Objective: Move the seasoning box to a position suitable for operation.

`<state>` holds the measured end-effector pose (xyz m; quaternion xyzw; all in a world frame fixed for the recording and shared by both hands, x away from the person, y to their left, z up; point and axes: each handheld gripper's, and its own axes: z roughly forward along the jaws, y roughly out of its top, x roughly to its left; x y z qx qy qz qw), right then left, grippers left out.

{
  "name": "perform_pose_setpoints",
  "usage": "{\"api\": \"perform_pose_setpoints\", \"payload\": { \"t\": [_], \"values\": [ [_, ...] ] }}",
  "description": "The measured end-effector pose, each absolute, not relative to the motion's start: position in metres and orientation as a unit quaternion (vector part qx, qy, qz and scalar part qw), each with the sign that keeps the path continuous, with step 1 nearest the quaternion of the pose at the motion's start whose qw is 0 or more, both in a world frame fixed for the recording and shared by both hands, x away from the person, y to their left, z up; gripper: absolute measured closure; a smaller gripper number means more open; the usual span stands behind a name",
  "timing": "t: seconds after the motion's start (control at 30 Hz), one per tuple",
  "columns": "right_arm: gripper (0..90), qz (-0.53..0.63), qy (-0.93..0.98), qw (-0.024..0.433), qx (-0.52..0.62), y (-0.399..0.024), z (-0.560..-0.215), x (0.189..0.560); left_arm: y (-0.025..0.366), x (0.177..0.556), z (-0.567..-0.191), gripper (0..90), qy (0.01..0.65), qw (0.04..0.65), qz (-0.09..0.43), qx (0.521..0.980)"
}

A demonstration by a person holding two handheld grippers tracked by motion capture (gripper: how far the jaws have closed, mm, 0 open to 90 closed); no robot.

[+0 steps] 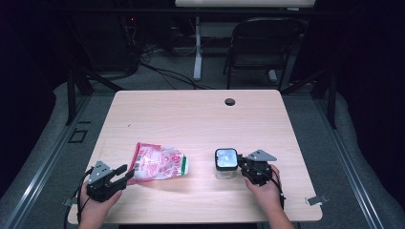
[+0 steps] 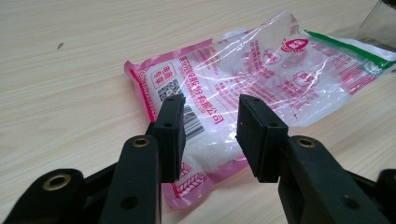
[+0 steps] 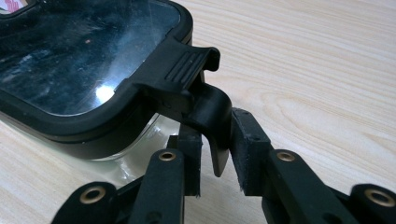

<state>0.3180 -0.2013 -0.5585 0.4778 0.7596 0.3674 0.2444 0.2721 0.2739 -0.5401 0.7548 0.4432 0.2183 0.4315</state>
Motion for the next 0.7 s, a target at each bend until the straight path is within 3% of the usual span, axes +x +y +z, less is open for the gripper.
{"api": "perform_pose_setpoints", "payload": {
  "t": [0.7],
  "values": [
    [77.2,0.347,0.781,0.251,0.455,-0.1957,-0.5560,0.3080,0.2709,0.2723,-0.5408,61.7,0.437,0.431,0.218,0.759]
  ]
}}
